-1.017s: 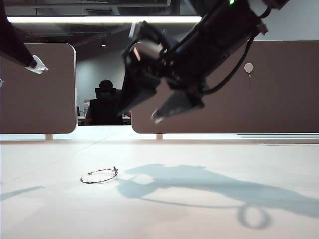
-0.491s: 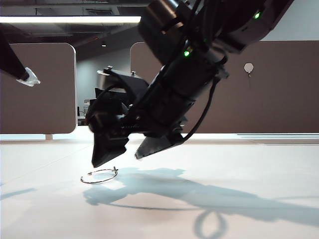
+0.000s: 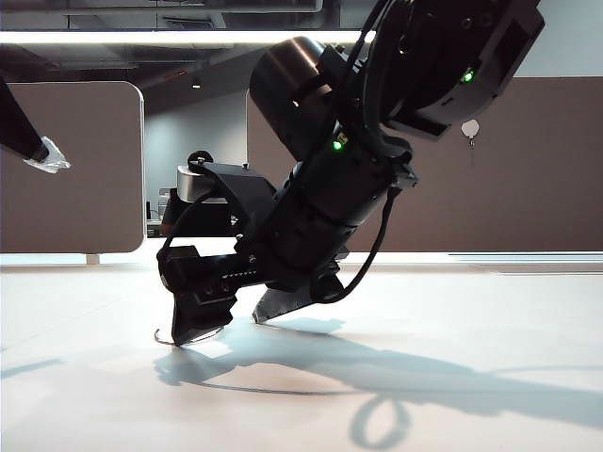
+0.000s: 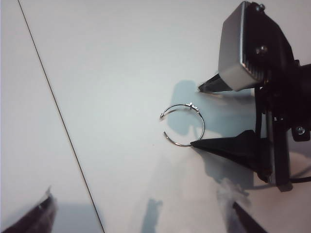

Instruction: Hang the earring on the hook.

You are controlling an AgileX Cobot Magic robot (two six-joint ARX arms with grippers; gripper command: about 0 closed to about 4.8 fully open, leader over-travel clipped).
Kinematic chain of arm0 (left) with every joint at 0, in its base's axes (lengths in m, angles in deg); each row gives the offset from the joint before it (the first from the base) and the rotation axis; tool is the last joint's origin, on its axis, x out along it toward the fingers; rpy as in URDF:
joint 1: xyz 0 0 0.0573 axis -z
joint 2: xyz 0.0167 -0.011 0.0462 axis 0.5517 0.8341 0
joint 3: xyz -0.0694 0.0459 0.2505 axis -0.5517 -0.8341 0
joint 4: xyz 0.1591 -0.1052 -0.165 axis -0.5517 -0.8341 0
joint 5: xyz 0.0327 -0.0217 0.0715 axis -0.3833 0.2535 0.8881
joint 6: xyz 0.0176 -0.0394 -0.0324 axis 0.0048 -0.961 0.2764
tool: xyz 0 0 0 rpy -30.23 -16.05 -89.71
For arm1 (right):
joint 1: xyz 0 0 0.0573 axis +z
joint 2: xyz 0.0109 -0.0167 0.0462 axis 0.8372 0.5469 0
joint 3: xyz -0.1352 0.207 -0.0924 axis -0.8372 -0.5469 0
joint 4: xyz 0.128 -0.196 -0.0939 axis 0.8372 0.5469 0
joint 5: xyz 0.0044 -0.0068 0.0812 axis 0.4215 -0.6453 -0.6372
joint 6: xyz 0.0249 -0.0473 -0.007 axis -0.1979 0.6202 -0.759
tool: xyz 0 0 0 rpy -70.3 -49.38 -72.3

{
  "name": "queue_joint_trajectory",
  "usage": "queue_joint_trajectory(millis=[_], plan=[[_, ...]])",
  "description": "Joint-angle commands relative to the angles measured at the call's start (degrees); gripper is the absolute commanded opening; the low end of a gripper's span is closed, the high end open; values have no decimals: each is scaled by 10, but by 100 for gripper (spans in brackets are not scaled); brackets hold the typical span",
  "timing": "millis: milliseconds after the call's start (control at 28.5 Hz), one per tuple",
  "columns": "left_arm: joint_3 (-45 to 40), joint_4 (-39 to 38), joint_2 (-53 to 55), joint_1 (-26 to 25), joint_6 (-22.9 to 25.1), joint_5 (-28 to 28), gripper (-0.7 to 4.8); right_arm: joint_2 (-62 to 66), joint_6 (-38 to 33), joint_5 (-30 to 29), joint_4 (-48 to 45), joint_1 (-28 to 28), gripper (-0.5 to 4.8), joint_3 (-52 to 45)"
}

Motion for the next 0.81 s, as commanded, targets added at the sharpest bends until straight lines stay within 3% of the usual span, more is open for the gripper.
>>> queue_joint_trajectory(millis=[35,140,351,596,631,737,807], plan=[[3,-1,0,0,0,1,479,6,-3,-3,3,1,479,-1],[3,-3,0,0,0,1,479,6,-15,-3,-10,0,479,-1],[3,-8,0,0,1,2,479,-3,-165,1,-29,-6,479,-1],[3,-11,0,0,1,10,479,-1,-182,29,-31,-7,479,-1],[3,-11,0,0,1,15,479,-1,-181,29,-29,-7,469,-1],[3,-11,0,0,1,16,479,2,-160,29,-28,-7,361,-1],[3,-11,0,0,1,16,479,3,-148,30,-18,-6,350,-1]])
